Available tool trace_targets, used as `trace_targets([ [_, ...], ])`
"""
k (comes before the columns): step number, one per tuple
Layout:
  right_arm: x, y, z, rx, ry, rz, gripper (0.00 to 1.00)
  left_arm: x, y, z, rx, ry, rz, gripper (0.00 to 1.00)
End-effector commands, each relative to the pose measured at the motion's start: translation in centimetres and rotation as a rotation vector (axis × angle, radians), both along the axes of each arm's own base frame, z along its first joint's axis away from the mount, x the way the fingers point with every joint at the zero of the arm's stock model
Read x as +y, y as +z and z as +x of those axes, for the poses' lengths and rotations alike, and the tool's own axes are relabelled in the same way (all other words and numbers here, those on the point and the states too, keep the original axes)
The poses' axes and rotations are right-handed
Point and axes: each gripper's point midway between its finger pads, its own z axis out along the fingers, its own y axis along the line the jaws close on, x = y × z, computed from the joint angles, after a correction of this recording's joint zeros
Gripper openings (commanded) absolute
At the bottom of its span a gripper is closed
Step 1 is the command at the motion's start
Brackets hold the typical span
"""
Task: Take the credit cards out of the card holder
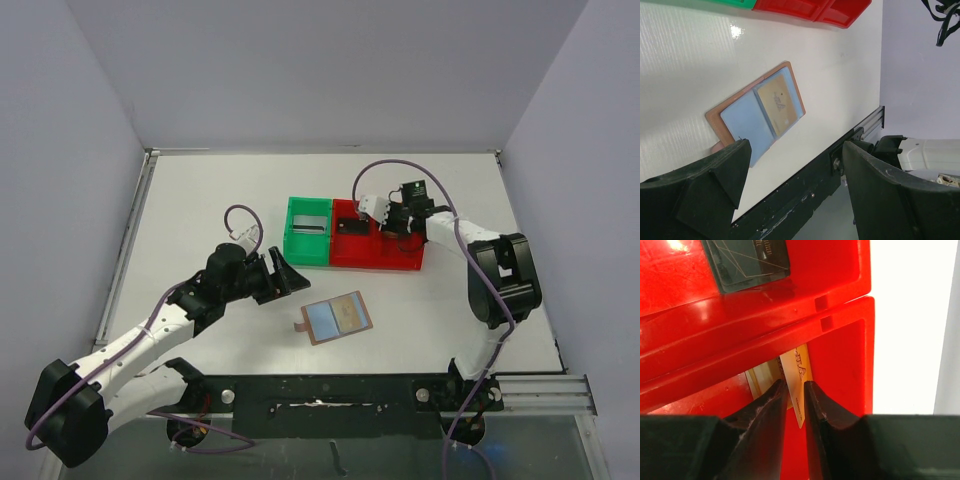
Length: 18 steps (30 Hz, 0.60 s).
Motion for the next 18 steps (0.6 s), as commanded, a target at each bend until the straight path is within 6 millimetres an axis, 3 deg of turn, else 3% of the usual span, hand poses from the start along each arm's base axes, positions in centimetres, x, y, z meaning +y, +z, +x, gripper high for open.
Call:
trace_targets([
  [1, 0.8, 0.9, 0.7, -0.016, 0.002, 0.018, 0.22, -0.5, 2.2, 0.8, -0.052, -0.010, -0.036, 0.72],
  [18, 0.8, 0.8, 0.0, 0.056, -0.018, 0.074, 0.29, -0.7, 1.8, 0.4, -0.038, -0.028, -0.041, 0.72],
])
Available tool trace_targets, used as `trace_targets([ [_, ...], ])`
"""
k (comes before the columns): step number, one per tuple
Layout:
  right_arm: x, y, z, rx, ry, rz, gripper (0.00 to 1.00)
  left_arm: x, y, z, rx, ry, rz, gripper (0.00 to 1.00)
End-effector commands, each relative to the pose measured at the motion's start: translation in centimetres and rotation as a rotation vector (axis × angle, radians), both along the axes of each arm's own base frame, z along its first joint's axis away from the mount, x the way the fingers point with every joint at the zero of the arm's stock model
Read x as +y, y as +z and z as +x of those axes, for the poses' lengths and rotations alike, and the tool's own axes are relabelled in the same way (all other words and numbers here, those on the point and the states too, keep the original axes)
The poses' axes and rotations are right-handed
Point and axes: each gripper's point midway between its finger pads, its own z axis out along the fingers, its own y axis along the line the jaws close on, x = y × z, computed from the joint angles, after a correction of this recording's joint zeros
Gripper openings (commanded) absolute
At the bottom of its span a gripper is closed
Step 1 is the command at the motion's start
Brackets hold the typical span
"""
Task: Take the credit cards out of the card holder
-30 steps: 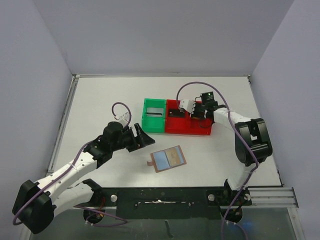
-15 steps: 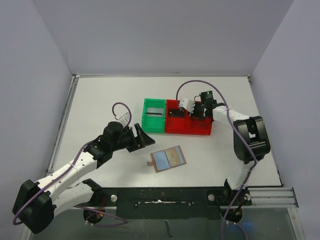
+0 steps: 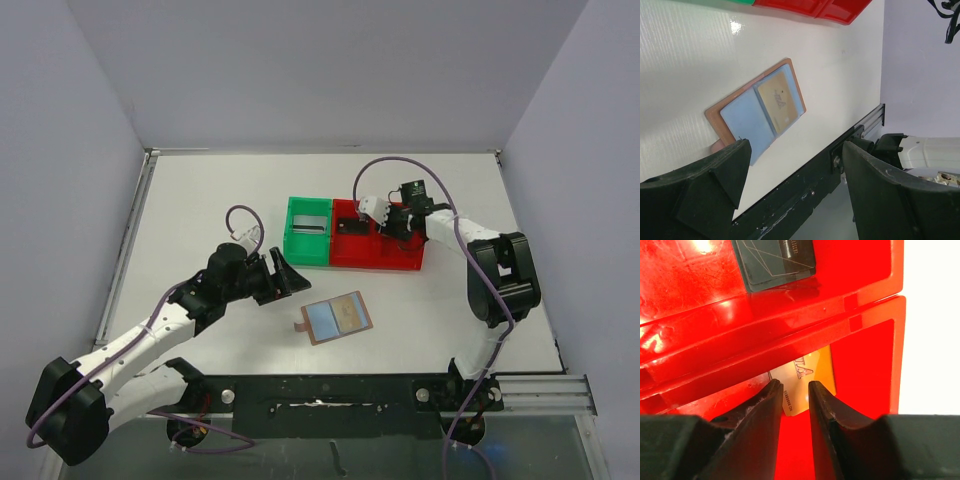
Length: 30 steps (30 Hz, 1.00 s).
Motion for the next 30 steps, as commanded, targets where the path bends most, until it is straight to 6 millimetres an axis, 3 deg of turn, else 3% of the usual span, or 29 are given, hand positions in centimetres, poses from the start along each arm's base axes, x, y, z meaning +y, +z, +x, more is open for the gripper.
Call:
trace_targets([
  [1, 0.7, 2.4, 1.7, -0.053, -0.021, 0.057, 0.29, -0.6, 2.2, 0.6, -0.052, -0.023, -0.046, 0.73],
  [4, 1.2, 4.7, 2.4, -0.102, -0.050, 0.115, 0.29, -0.8, 2.3, 0.5, -0.052, -0.032, -0.049, 0.72],
  [9, 2.0, 10.9, 2.6, -0.233, -0.179, 0.315, 0.33, -1.0, 2.2, 0.6, -0.046, -0.034, -0.054, 0.72],
  [13, 3.2, 15.0, -0.7, -0.251, -0.342, 0.663, 0.43, -1.1, 1.6, 0.5, -0.026, -0.038, -0.047, 0.72],
  [16, 3.9, 16.7, -4.1, -0.136, -0.501, 0.923, 0.62, -1.1, 1.2, 0.5, -0.009, -0.042, -0.032, 0.69],
  [18, 4.1, 17.3, -6.0, -0.028, -0.614, 1.054, 0.66, -1.4, 1.9, 0.6, -0.019, -0.044, -0.034, 0.66],
  [23, 6.3, 17.7, -10.4, 0.288, -0.681, 1.206, 0.73, -3.4, 4.8, 0.4, -0.098, -0.034, -0.049, 0.66],
  [25, 7.3, 17.7, -12.0, 0.375, -0.657, 1.304, 0.76, -3.9, 4.4, 0.2, -0.085, -0.032, -0.038, 0.66],
  [28, 7.6, 17.5, -13.6, 0.478, -0.721, 1.548, 1.00, -4.8, 3.0, -0.5, -0.056, -0.036, -0.012, 0.66],
  [30, 7.5, 17.4, -14.6, 0.587, -0.789, 1.715, 0.98, -5.4, 2.3, -1.1, -0.043, -0.043, 0.003, 0.66],
])
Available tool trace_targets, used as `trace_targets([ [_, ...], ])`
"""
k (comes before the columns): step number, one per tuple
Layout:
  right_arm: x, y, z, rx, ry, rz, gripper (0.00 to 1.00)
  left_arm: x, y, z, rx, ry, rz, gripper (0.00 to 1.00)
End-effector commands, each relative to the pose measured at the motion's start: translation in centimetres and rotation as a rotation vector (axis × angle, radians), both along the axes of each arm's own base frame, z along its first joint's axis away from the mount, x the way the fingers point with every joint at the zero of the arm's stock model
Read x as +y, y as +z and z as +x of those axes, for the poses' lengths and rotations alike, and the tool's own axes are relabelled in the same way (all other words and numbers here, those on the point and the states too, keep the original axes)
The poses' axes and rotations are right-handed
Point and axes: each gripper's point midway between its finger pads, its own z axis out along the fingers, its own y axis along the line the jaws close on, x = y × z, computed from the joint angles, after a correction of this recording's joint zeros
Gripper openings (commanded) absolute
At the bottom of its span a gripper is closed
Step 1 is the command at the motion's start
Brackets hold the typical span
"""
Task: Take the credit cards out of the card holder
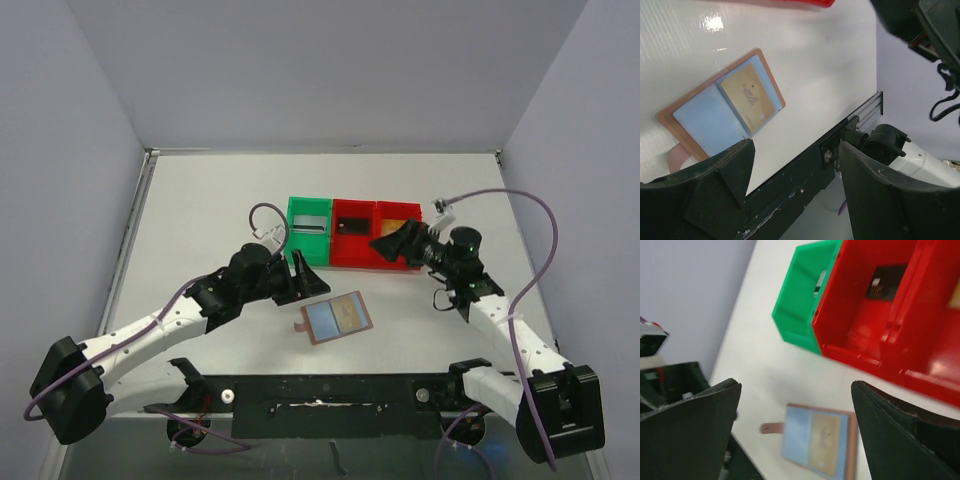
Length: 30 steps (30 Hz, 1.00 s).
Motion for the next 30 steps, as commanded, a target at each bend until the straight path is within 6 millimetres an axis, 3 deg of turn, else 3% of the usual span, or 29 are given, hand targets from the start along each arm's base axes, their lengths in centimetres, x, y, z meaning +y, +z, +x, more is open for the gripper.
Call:
trace_targets([
  [1, 1.3, 3.0, -2.5, 0.127, -0.039, 0.523, 0.98, -1.5, -0.3, 0.0, -0.007, 0.029, 0.018, 0.66],
  [4, 1.8, 2.7, -4.0, 0.145, 0.023, 0.627, 0.98, -1.9, -1.5, -0.6, 0.016, 0.035, 0.046, 0.66],
  [9, 3.1, -0.7, -4.0, 0.232, 0.019, 0.442, 0.98, -1.6, -3.7, -0.9, 0.062, 0.080, 0.077, 0.66],
  [11, 3.5, -2.4, -3.6, 0.269, -0.023, 0.248, 0.93, -1.3, -4.8, -1.1, 0.088, 0.099, 0.085, 0.66],
  [12, 3.4, -4.4, -4.2, 0.344, -0.058, 0.137, 0.92, -1.2, -5.2, -1.0, 0.100, 0.110, 0.089, 0.66],
  [14, 3.4, -5.8, -4.6, 0.398, -0.113, 0.006, 0.83, -1.1, -5.9, -1.0, 0.115, 0.123, 0.098, 0.62],
  [18, 4.9, -6.0, -5.8, 0.387, -0.126, -0.024, 0.68, -1.1, -6.7, -0.9, 0.127, 0.134, 0.115, 0.57],
  [21, 5.3, -7.6, -6.6, 0.449, -0.124, -0.101, 0.62, -1.2, -7.4, -0.8, 0.138, 0.131, 0.135, 0.56],
  [30, 7.4, -11.7, -9.0, 0.546, -0.077, -0.345, 0.53, -1.2, -10.4, -1.3, 0.191, 0.106, 0.248, 0.53],
])
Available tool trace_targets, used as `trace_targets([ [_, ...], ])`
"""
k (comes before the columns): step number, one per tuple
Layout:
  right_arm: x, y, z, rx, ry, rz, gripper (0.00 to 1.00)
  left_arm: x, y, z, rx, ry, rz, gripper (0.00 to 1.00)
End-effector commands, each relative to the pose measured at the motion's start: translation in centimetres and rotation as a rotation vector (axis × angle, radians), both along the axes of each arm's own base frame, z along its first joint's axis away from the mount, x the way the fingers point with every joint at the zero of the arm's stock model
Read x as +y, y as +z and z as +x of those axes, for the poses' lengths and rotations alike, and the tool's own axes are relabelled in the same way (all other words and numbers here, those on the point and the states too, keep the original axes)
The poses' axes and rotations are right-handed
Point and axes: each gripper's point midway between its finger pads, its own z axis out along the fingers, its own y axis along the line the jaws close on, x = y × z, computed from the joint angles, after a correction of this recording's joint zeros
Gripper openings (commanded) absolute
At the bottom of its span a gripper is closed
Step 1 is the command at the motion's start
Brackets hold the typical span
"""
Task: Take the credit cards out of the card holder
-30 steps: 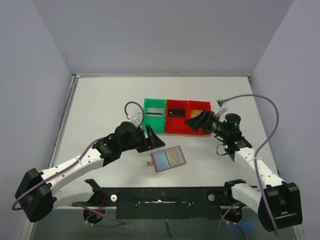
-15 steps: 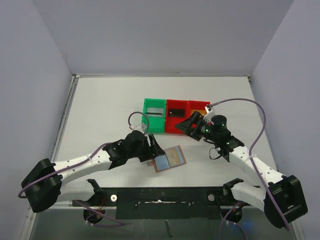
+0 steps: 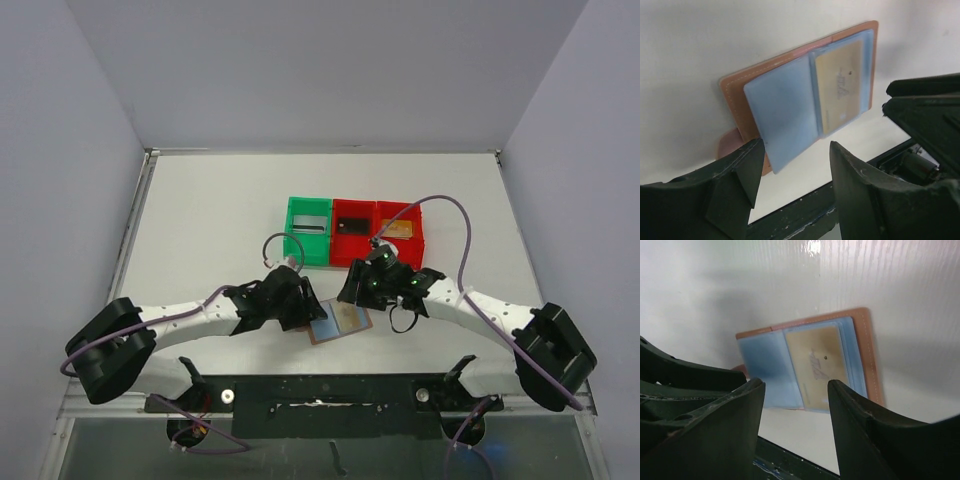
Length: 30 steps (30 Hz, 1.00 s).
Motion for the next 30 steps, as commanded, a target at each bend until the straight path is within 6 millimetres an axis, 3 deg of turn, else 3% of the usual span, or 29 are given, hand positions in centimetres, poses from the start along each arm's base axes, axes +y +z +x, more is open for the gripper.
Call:
trace_targets([
  [1, 0.3, 0.3, 0.3, -0.031, 0.010, -0.089, 0.53, -0.7, 0.6, 0.6, -0.026, -0.013, 0.018, 0.53],
  [6, 0.1, -0.1, 0.3, -0.026, 0.018, -0.131, 0.49, -0.7, 0.7, 0.7, -0.026, -0.020, 0.030, 0.51],
  [9, 0.1, -0.6, 0.2, -0.013, 0.033, -0.147, 0.48, -0.9, 0.2, 0.6, -0.015, -0.036, 0.038, 0.44],
  [19, -0.1, -2.8, -0.5, 0.049, 0.063, -0.192, 0.44, -0.2, -1.2, 0.3, 0.003, -0.050, 0.099, 0.37],
  [25, -0.2, -4.0, -1.1, 0.085, 0.086, -0.214, 0.42, 0.1, -1.9, 0.1, 0.012, -0.054, 0.113, 0.27],
  [30, 0.9, -3.5, -1.1, 0.069, 0.114, -0.157, 0.36, 0.1, -2.0, 0.1, 0.006, -0.065, 0.119, 0.21],
])
